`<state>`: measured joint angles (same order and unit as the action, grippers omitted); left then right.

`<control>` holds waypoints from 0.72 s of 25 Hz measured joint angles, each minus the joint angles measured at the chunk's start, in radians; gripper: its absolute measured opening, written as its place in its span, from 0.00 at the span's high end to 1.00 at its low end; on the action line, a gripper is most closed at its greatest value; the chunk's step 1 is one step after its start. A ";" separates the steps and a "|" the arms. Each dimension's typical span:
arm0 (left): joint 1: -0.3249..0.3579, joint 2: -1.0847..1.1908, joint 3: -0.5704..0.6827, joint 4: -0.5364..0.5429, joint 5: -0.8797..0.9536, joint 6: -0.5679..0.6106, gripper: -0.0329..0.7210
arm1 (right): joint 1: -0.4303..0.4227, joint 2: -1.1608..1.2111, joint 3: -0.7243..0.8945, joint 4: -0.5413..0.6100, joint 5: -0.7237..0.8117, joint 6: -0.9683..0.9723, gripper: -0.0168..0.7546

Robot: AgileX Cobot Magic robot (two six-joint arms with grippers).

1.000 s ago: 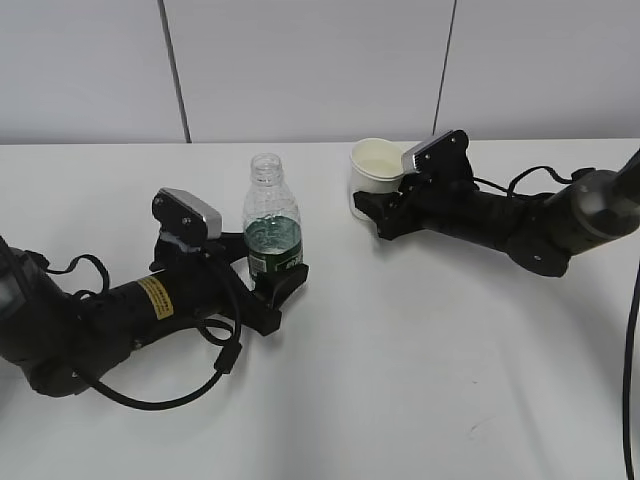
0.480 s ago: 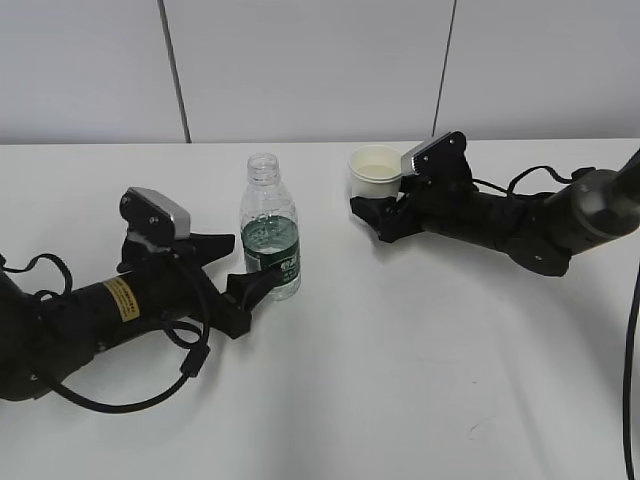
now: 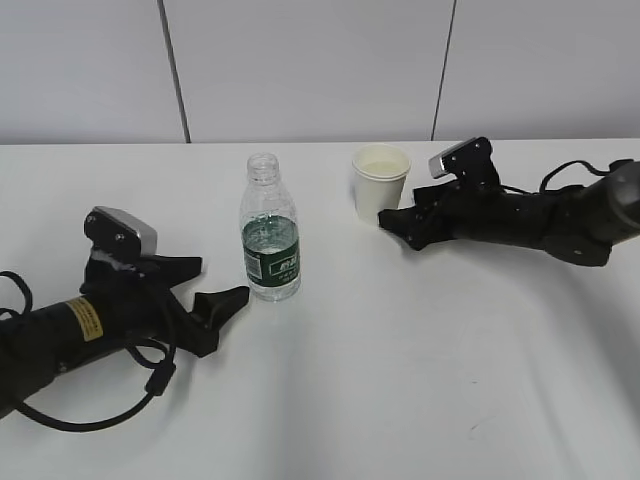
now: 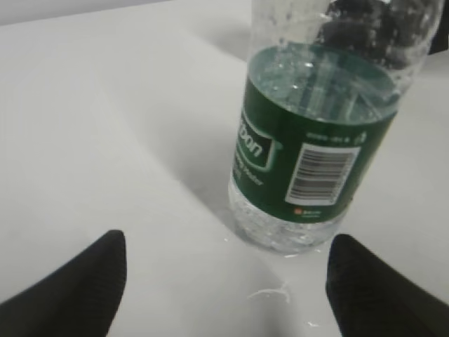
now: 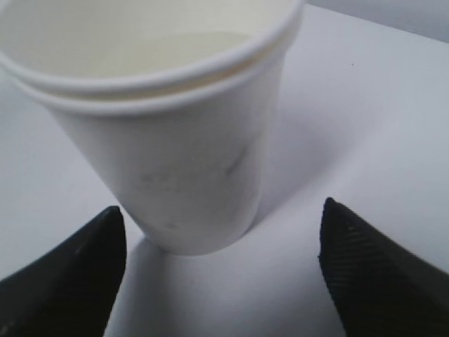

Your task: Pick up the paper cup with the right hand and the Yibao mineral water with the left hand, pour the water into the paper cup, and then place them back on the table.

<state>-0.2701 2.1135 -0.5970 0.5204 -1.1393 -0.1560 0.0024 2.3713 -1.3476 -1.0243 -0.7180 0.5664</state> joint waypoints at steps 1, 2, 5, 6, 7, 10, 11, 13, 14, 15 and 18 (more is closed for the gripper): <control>0.008 -0.008 0.006 -0.001 -0.001 0.004 0.24 | -0.010 -0.009 0.000 -0.028 0.000 0.009 0.15; 0.018 -0.018 0.012 -0.002 -0.001 0.013 0.24 | -0.023 -0.018 0.000 -0.045 0.000 0.019 0.15; 0.046 -0.042 0.020 -0.026 -0.001 0.033 0.24 | -0.061 -0.030 0.000 -0.074 0.000 0.027 0.15; 0.057 -0.048 0.022 -0.041 -0.002 0.039 0.24 | -0.076 -0.032 0.000 -0.076 0.000 0.029 0.15; 0.068 -0.053 0.023 -0.063 -0.001 0.044 0.24 | -0.091 -0.033 0.000 -0.076 0.000 0.029 0.16; 0.102 -0.062 0.023 -0.121 0.000 0.054 0.24 | -0.133 -0.033 0.000 -0.074 0.013 0.039 0.17; 0.116 -0.062 0.023 -0.130 0.004 0.056 0.24 | -0.147 -0.033 0.000 -0.067 0.015 0.043 0.17; 0.142 -0.062 0.023 -0.137 0.012 0.078 0.24 | -0.169 -0.033 0.000 -0.050 0.020 0.048 0.18; 0.157 -0.062 0.023 -0.140 0.012 0.089 0.24 | -0.179 -0.033 0.000 -0.036 0.022 0.049 0.18; 0.168 -0.062 0.023 -0.148 0.012 0.100 0.24 | -0.185 -0.033 0.000 -0.020 0.022 0.052 0.19; 0.209 -0.062 0.023 -0.180 0.002 0.128 0.24 | -0.208 -0.033 0.000 0.020 0.022 0.052 0.20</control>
<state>-0.0613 2.0512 -0.5737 0.3402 -1.1373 -0.0284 -0.2059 2.3388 -1.3476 -1.0042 -0.6962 0.6179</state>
